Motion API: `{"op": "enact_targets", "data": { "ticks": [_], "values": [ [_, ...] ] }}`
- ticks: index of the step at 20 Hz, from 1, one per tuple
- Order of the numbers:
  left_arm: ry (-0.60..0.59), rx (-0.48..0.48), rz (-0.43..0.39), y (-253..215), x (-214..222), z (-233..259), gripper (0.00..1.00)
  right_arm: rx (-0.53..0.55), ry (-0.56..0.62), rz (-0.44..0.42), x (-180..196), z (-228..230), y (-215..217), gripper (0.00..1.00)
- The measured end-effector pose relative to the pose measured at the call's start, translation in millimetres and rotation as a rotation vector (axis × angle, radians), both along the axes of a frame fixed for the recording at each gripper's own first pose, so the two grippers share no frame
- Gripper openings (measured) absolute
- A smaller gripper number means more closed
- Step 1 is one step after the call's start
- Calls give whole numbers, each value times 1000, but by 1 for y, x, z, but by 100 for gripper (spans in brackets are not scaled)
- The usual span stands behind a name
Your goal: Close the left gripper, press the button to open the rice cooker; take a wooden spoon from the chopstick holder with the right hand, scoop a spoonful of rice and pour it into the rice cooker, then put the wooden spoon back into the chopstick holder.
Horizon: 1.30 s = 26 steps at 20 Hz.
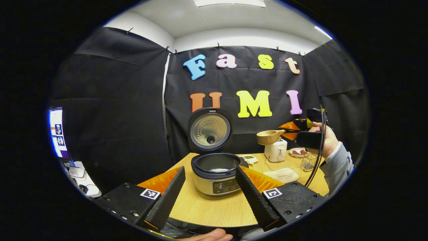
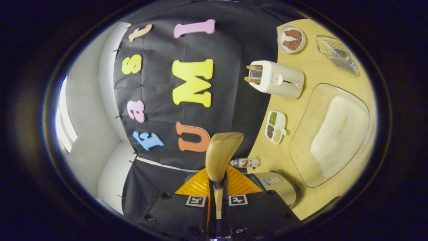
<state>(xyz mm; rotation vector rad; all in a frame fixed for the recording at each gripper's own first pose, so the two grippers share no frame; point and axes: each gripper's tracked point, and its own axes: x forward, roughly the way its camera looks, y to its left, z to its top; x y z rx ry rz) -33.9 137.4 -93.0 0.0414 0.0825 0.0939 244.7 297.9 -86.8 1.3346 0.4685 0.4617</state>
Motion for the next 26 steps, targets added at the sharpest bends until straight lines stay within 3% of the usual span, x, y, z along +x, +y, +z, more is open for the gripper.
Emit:
{"op": "enact_targets", "data": {
  "ticks": [3, 4, 7, 14, 26],
  "values": [
    [11, 6, 6, 6, -1, -4, 96, -150, -56, 45, 6, -4, 44, 11],
    [16, 8, 14, 9, -1, -6, 100, -203, -80, 50, 8, -5, 56, 11],
    [30, 1, 27, 17, -6, -9, 96, -346, -160, 52, 13, -4, 93, 11],
    [48, 3, 65, 36, -9, -15, 96, -667, -417, 71, 5, 14, 164, 11],
    [71, -19, 86, 44, -9, -25, 96, -1112, -776, 154, -26, 10, 216, 11]
  ]
}}
